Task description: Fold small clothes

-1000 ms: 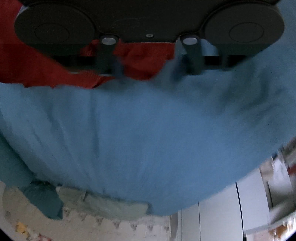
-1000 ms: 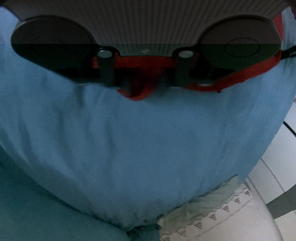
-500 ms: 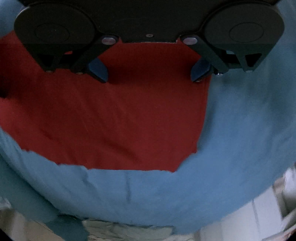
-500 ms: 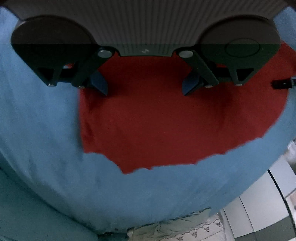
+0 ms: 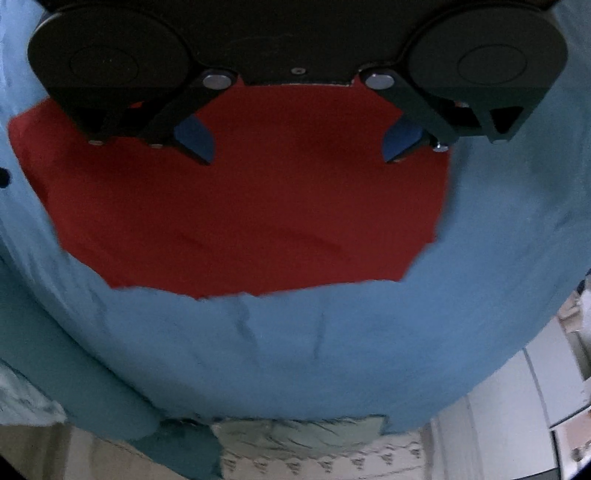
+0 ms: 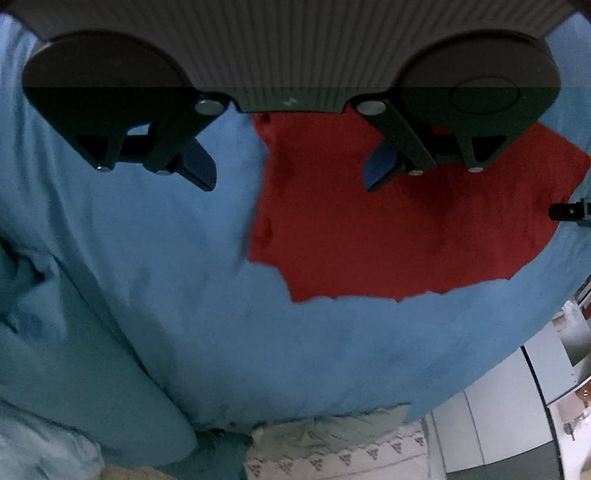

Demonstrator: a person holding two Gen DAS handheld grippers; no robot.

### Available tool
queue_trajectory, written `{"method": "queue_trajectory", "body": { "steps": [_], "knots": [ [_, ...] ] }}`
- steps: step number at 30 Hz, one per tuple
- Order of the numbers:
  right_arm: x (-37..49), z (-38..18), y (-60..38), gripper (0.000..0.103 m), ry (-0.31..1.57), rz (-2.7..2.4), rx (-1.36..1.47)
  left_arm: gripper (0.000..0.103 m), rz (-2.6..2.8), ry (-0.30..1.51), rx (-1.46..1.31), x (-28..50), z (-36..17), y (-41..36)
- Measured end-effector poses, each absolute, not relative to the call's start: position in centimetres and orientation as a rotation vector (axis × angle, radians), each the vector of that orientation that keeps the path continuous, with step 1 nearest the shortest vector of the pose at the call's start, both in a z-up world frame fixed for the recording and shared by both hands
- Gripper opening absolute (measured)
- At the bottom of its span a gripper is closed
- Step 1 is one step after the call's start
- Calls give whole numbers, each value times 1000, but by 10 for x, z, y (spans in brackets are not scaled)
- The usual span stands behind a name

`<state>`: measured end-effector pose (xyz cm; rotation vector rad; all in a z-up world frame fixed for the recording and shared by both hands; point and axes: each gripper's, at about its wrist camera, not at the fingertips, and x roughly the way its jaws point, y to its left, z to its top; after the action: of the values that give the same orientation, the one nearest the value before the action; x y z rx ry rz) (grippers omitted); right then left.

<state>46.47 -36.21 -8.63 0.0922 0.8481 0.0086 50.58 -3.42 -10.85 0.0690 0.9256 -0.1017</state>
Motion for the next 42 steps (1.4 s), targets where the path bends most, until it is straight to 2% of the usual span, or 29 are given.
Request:
{"method": "queue_trajectory", "body": {
  "steps": [2, 6, 8, 14, 16, 18, 24, 28, 32, 38, 42],
  "knots": [
    [465, -96, -363, 99, 876, 9, 95, 100, -111, 964, 86, 506, -118, -49],
    [471, -123, -363, 86, 916, 0, 110, 100, -109, 993, 104, 508, -134, -70],
    [474, -136, -363, 83, 929, -12, 137, 100, -104, 997, 109, 512, -139, -75],
    [469, -158, -361, 82, 890, -28, 182, 100, -63, 1017, 125, 526, -155, -80],
    [465, -159, -360, 78, 878, -32, 187, 101, -43, 1042, 111, 533, -166, -81],
    [463, -158, -358, 64, 875, -29, 205, 103, -31, 1047, 92, 536, -171, -80],
    [463, -150, -354, 33, 904, -43, 298, 103, -29, 1108, 90, 547, -175, -79],
    [465, -132, -367, 29, 908, -76, 491, 103, -34, 1171, 69, 559, -178, -77],
    [470, -93, -371, 27, 828, -27, 685, 103, -64, 1233, 43, 570, -172, -71],
    [515, -22, -291, 23, 763, 231, 630, 103, -44, 1174, -7, 552, -134, -9],
    [542, -11, -189, 23, 799, 484, 511, 103, 29, 1138, -36, 520, -118, 59]
  ]
}}
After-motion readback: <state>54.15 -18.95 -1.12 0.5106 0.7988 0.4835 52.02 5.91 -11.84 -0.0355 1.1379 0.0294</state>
